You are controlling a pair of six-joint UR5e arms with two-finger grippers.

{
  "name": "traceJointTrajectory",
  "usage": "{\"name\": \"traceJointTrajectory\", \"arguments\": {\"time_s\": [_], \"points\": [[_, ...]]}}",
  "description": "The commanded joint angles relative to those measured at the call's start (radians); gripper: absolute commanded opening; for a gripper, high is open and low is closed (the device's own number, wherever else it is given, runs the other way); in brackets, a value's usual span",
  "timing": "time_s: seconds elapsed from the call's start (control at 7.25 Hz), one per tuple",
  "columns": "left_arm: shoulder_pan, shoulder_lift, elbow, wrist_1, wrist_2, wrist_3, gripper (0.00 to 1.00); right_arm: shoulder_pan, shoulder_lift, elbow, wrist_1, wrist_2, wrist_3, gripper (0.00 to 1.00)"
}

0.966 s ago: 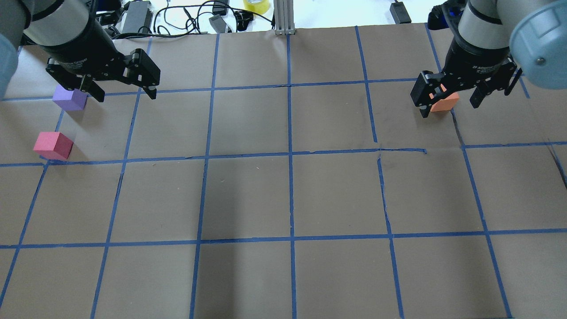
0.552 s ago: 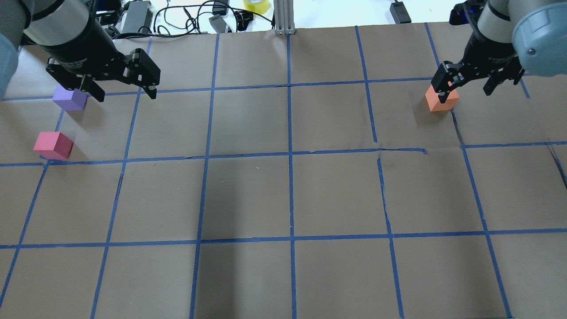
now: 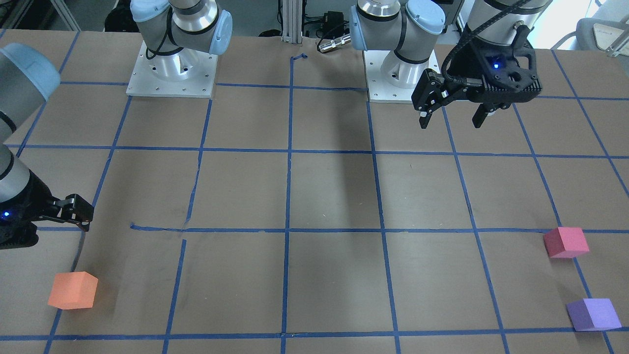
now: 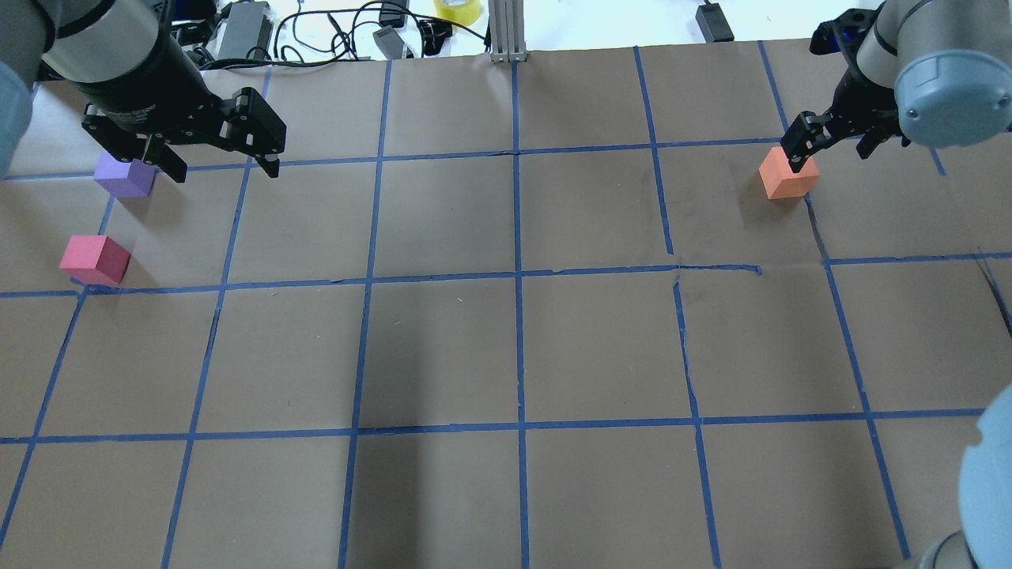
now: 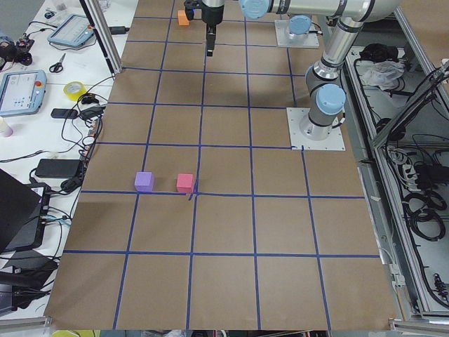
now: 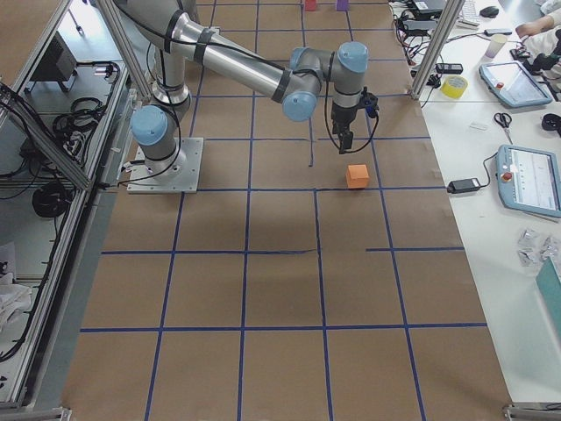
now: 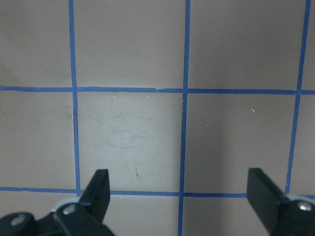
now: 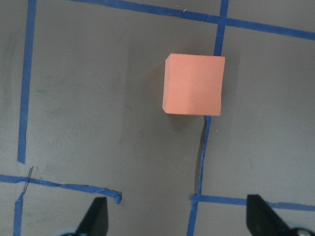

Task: Arrange blocks in a line
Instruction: 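Lift the orange cube off the table with the right gripper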

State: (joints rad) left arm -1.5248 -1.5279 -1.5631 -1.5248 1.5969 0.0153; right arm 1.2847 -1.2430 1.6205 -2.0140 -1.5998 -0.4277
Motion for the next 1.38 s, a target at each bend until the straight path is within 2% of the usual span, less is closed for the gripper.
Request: {"name": "traceJointTrajectory", "arguments": {"time_s": [0.0,0.28,1.24], "points": [[0.0,0.0,0.0,0.0,0.0,0.0,1.0,-0.018,0.077,-0.001,-0.113,0.044,-0.02,1.0],[0.0,0.0,0.0,0.0,0.0,0.0,1.0,-0.018,0.147,-0.011,-0.24,0.044,-0.06,1.0],[0.0,0.002,0.0,-0.002,0.0,0.002,1.0,-0.019,0.247,-0.019,-0.33,0.05,-0.043,1.0]]}}
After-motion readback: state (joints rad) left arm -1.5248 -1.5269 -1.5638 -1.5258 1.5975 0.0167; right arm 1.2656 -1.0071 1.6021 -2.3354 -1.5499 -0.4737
